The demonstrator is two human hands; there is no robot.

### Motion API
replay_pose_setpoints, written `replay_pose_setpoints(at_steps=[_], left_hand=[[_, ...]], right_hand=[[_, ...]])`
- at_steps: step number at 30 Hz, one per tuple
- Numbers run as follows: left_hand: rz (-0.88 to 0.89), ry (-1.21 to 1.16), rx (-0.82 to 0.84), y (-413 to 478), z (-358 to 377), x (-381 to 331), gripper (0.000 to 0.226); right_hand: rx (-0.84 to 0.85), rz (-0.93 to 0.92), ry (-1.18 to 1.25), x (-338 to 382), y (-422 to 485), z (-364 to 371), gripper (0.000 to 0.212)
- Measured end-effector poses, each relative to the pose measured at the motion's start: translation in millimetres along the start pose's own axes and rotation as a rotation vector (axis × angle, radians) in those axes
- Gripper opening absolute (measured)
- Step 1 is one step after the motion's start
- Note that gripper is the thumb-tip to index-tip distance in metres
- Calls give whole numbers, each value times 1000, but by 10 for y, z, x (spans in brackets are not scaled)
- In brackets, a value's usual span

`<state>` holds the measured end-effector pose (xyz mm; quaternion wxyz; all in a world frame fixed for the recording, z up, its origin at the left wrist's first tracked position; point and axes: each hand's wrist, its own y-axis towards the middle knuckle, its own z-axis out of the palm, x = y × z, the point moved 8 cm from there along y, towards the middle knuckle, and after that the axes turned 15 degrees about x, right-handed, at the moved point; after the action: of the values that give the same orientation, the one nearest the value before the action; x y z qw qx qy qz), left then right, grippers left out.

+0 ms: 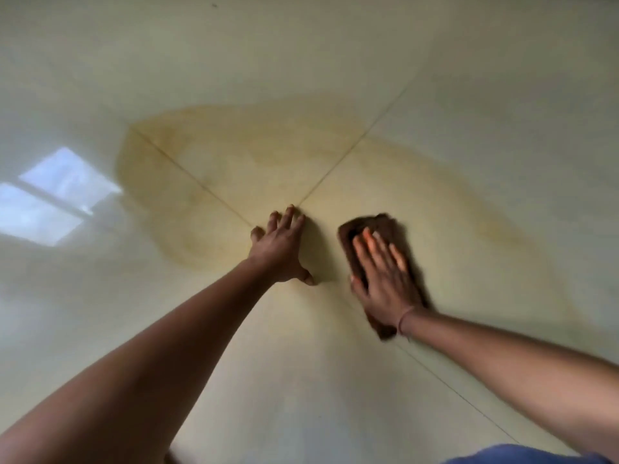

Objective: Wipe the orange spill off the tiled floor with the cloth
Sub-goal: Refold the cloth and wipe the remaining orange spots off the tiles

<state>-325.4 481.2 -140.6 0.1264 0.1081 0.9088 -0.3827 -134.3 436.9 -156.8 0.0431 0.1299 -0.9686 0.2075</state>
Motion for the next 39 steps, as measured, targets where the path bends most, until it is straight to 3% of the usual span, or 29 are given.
replay_pose_setpoints(at_steps=[3, 5, 7, 9, 10, 13, 15, 20, 22, 25, 30, 36, 39], left_hand=[[21, 39, 6, 64, 88, -245, 134], [16, 52, -16, 74, 117, -283, 134], [18, 49, -35, 101, 119, -281, 135], [18, 35, -39, 130, 110, -270, 136], [13, 31, -37, 129, 112, -265, 136], [11, 27, -41, 114, 110, -250, 135], [27, 15, -42, 75, 112, -242, 134], [-13, -99, -166, -106, -158, 278, 125], [-100, -128, -218, -188, -333, 769, 120], [-265, -167, -260, -356, -558, 1724, 117], [-350, -161, -243, -534, -807, 2840, 115], [-427, -186, -289, -625, -957, 3722, 118], [-401, -148, -274, -564, -852, 3792, 116]], right_hand=[[40, -104, -50, -271, -476, 132, 69], [4, 64, 5, -717, -485, 66, 71], [-65, 351, 107, -1115, -300, -60, 74], [-99, 526, 193, -1165, -170, -125, 77], [-105, 506, 189, -1056, -157, -118, 77], [-34, 144, 45, -569, -434, 62, 71], [49, 11, 4, -541, -584, 147, 69], [-41, 284, 79, -769, 374, -273, 74], [-40, 277, 79, -441, 898, -482, 74], [-12, 89, 31, 543, 1618, -627, 77], [37, -166, -34, 2089, 2353, -647, 83], [23, -254, -87, 2903, 2932, -746, 74], [23, -266, -80, 3246, 3299, -865, 73]])
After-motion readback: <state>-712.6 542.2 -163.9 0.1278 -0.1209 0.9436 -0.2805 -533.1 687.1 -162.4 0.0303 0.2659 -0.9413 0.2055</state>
